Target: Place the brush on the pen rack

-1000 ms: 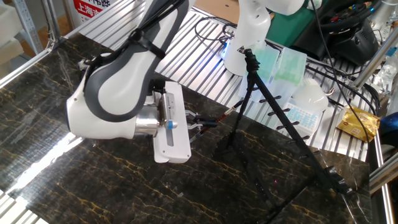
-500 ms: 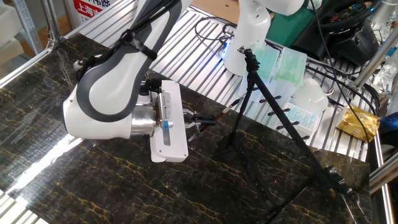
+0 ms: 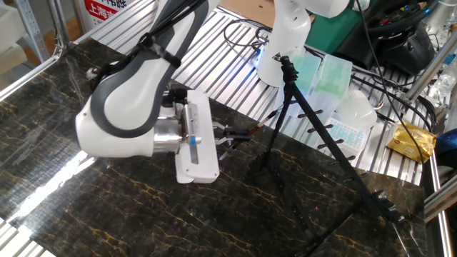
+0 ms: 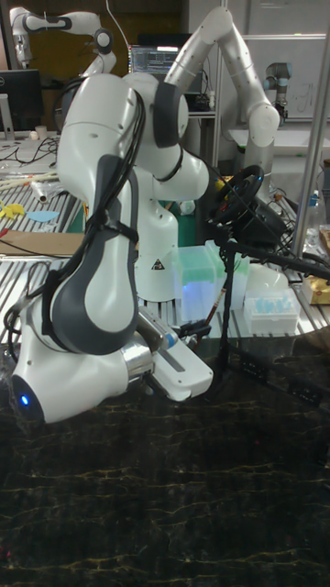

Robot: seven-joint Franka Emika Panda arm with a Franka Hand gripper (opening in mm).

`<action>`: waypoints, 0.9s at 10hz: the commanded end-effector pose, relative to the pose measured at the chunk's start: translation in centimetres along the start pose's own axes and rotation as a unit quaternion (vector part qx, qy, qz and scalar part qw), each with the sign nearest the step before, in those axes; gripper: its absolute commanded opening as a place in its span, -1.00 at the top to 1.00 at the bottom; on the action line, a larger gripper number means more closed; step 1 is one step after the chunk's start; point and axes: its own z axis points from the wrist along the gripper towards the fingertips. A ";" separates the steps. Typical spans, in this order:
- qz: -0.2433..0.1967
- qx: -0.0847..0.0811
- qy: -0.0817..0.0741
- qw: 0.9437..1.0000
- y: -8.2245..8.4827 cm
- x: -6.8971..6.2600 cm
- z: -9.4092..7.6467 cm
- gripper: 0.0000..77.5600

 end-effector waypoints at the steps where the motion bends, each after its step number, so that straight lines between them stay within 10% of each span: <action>1: -0.001 -0.001 0.006 1.000 -0.2 0.3 0.4 0.95; 9: 0.002 -0.010 0.009 1.000 0.0 0.3 0.4 0.95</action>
